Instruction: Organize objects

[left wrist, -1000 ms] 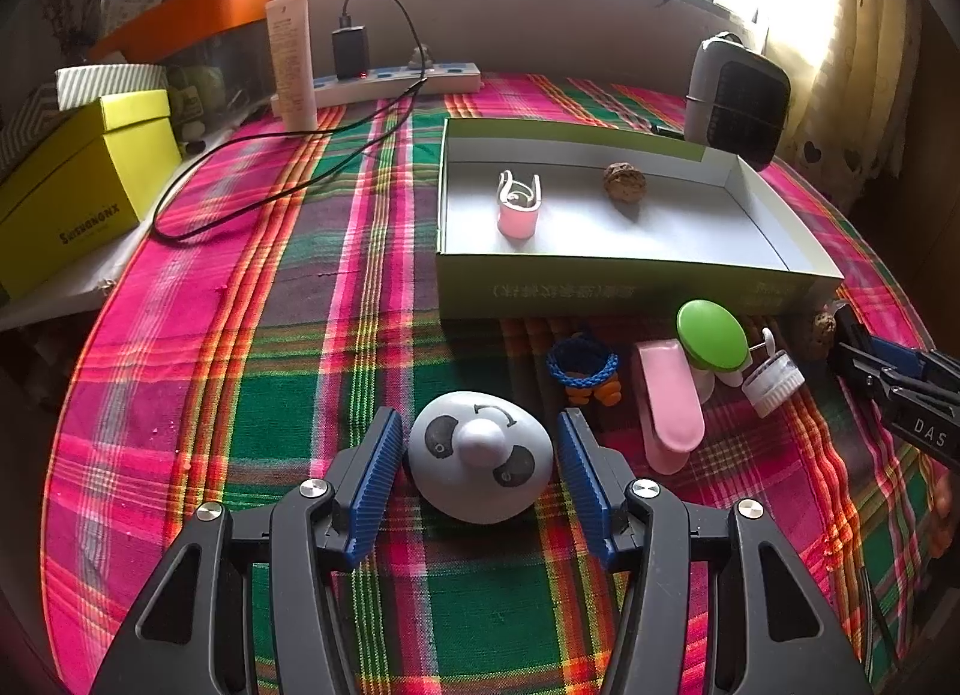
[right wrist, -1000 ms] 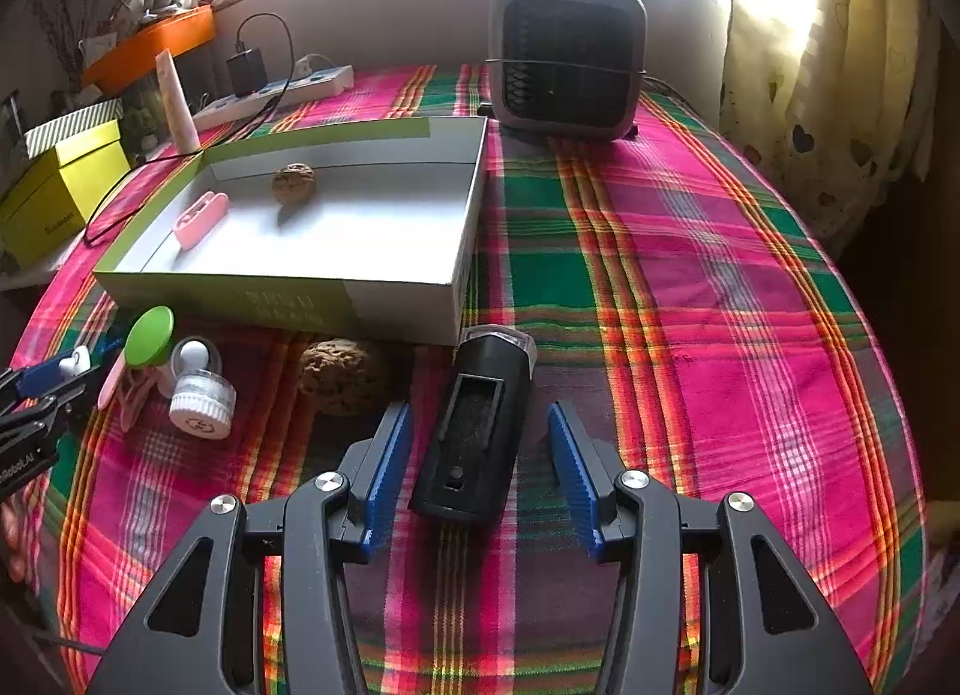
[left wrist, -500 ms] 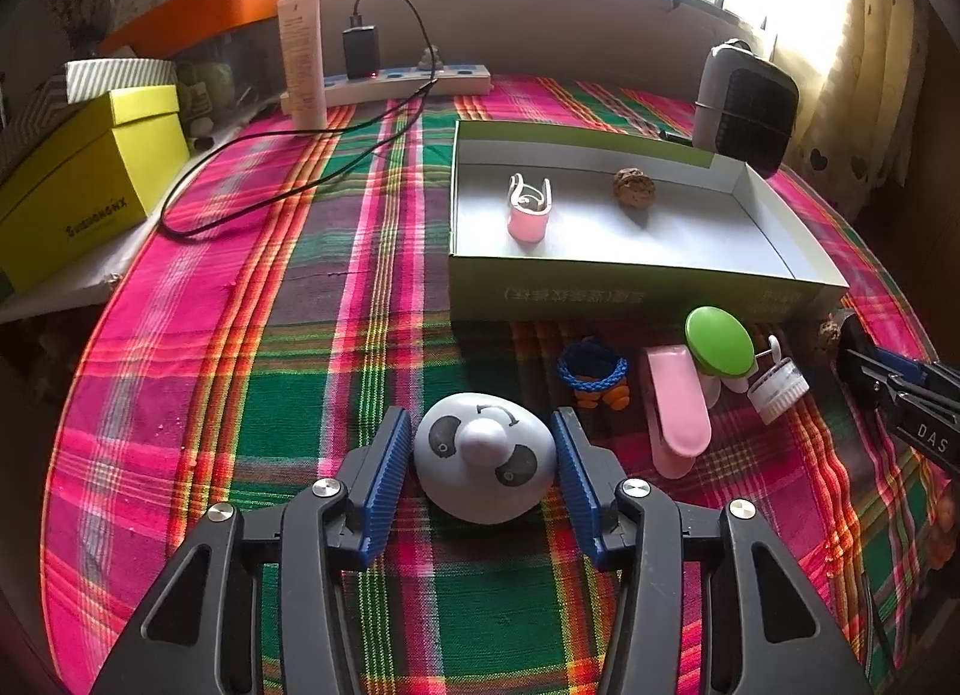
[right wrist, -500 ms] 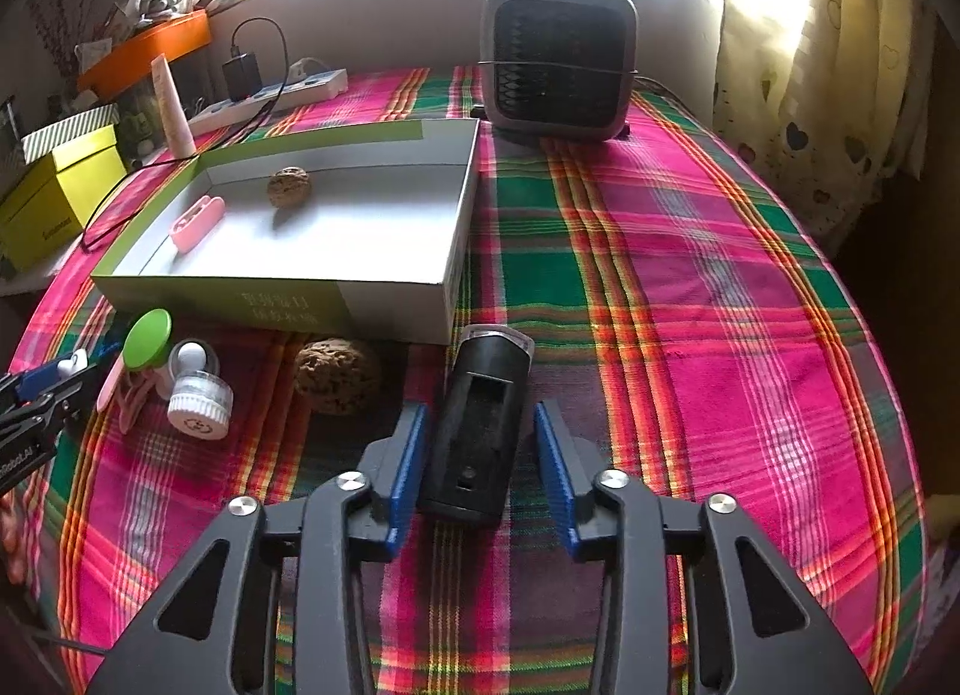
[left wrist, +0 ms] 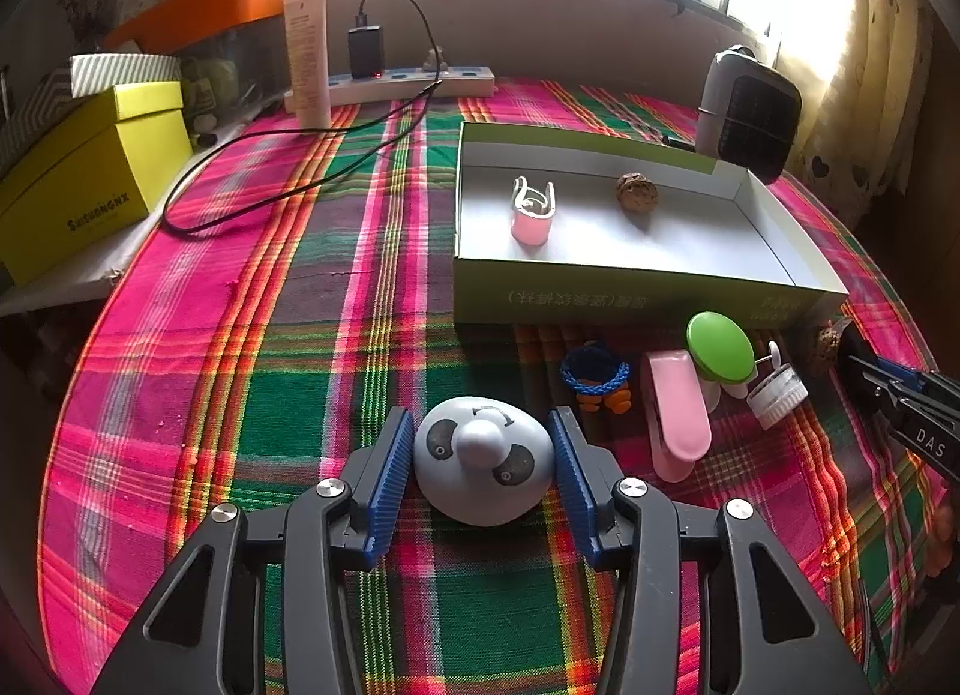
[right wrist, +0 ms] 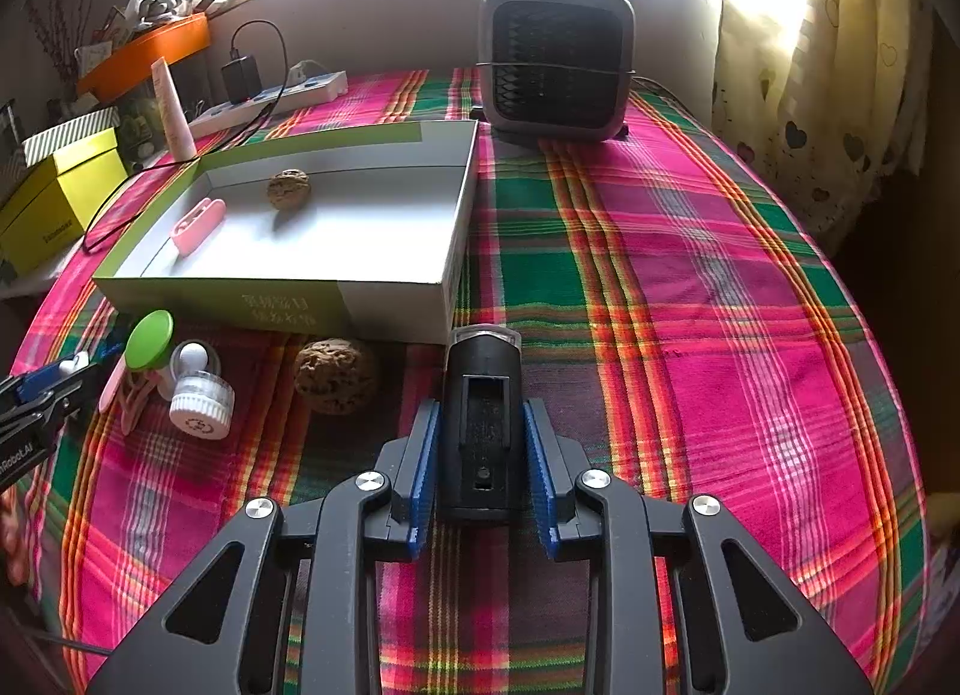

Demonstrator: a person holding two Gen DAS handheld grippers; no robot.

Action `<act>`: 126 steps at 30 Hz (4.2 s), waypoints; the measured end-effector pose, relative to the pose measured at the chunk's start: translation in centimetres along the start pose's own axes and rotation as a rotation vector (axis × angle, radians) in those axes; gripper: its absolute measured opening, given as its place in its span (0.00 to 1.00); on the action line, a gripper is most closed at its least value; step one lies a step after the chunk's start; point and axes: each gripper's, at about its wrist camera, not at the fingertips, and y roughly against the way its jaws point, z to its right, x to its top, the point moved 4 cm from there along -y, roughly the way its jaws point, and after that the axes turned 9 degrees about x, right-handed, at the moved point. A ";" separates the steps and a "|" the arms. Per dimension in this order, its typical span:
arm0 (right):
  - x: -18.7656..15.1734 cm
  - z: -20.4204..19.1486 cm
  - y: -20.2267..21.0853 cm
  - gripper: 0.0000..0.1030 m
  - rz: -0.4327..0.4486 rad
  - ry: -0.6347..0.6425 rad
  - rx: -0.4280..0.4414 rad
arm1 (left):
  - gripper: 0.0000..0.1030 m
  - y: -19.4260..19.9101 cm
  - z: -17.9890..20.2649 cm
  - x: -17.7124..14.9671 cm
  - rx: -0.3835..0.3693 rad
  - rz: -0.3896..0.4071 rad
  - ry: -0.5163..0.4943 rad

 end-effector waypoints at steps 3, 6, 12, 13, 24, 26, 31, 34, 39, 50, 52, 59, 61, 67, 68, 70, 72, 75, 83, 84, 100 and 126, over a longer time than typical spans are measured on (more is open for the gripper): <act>0.0 0.0 0.0 0.28 0.000 -0.002 0.002 | 0.43 0.0 0.0 0.0 0.000 0.000 0.000; 0.0 -0.1 0.1 0.28 0.000 -0.001 0.003 | 0.43 0.0 0.0 0.0 0.000 0.000 0.001; -0.1 -0.1 0.1 0.28 0.002 -0.003 0.003 | 0.43 0.0 0.0 0.1 0.003 -0.002 0.000; -0.1 0.0 0.1 0.28 0.003 -0.003 0.005 | 0.43 0.0 -0.1 0.1 0.002 -0.002 0.001; -0.2 -0.5 0.4 0.28 0.009 -0.001 0.013 | 0.43 0.2 -0.1 0.0 0.005 -0.002 0.007; -0.1 -0.5 0.5 0.28 0.011 0.000 0.015 | 0.43 0.2 -0.1 0.0 0.007 0.000 0.008; -0.1 -0.6 0.9 0.28 0.016 0.007 0.017 | 0.43 0.7 0.1 0.2 0.010 0.009 0.008; 0.1 -0.7 1.2 0.28 0.023 0.010 0.017 | 0.43 1.0 0.2 0.3 0.007 0.020 0.005; 0.6 -1.0 2.2 0.28 0.044 0.016 0.030 | 0.43 1.9 0.5 1.0 0.000 0.046 -0.002; 2.4 -2.5 3.2 0.28 0.073 0.049 0.067 | 0.43 3.3 1.4 2.9 -0.039 0.085 -0.023; 2.7 -2.8 3.2 0.28 0.077 0.051 0.071 | 0.43 3.2 1.6 3.2 -0.046 0.087 -0.027; 4.1 -3.8 2.7 0.28 0.084 0.070 0.089 | 0.43 3.1 2.2 4.5 -0.062 0.096 -0.027; 4.6 -4.0 2.4 0.28 0.084 0.070 0.098 | 0.43 3.0 2.3 4.9 -0.067 0.100 -0.026; 5.8 -4.7 1.4 0.28 0.079 0.083 0.113 | 0.43 2.2 2.9 6.4 -0.085 0.105 -0.029; 5.9 -4.8 1.3 0.28 0.078 0.085 0.115 | 0.43 2.1 2.9 6.6 -0.086 0.103 -0.031; 6.3 -5.0 0.8 0.28 0.071 0.087 0.122 | 0.43 1.7 3.0 7.0 -0.092 0.097 -0.030; 6.7 -5.2 0.3 0.28 0.066 0.091 0.129 | 0.43 1.3 3.2 7.4 -0.096 0.095 -0.029; 7.3 -5.5 -0.4 0.28 0.059 0.098 0.137 | 0.43 0.6 3.4 8.0 -0.102 0.089 -0.024; 8.9 -5.4 -3.2 0.28 0.029 0.081 0.147 | 0.43 -1.6 4.8 10.0 -0.115 0.076 -0.050; 9.1 -5.3 -3.5 0.28 0.025 0.080 0.144 | 0.43 -1.9 4.9 10.2 -0.118 0.071 -0.047; 11.3 -3.4 -7.4 0.28 -0.026 0.051 0.124 | 0.43 -6.6 6.5 13.1 -0.105 0.019 -0.075; 11.4 -3.1 -9.0 0.28 -0.046 0.060 0.105 | 0.43 -9.8 7.4 14.0 -0.062 -0.032 -0.125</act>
